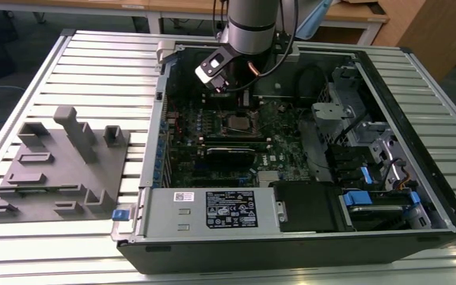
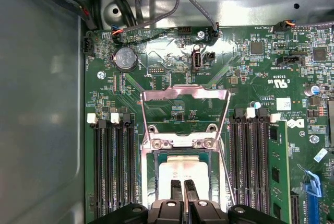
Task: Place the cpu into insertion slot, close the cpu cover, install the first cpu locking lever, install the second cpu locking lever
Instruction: 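Close the cpu cover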
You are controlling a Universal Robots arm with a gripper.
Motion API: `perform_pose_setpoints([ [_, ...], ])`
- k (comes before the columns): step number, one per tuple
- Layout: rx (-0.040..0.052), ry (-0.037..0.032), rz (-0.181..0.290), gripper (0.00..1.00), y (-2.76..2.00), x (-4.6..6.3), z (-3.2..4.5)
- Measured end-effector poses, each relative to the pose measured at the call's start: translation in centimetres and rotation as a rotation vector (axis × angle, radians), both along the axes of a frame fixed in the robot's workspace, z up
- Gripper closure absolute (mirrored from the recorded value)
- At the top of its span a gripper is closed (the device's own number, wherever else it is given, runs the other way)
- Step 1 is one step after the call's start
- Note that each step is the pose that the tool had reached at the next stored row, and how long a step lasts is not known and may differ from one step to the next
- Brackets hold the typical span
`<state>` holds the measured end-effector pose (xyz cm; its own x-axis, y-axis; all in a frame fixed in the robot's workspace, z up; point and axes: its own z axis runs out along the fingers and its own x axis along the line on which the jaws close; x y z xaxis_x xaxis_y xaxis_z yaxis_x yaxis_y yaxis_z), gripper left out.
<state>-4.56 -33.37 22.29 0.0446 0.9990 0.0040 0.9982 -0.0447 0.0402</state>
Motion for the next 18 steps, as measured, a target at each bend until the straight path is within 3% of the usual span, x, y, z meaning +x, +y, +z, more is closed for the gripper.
perform_pose_setpoints([
  [7, -0.0001, 0.0001, 0.0, 0.84, 0.0, 0.0, 0.02],
  [18, 0.0001, -0.0001, 0.0, 0.84, 0.0, 0.0, 0.73],
])
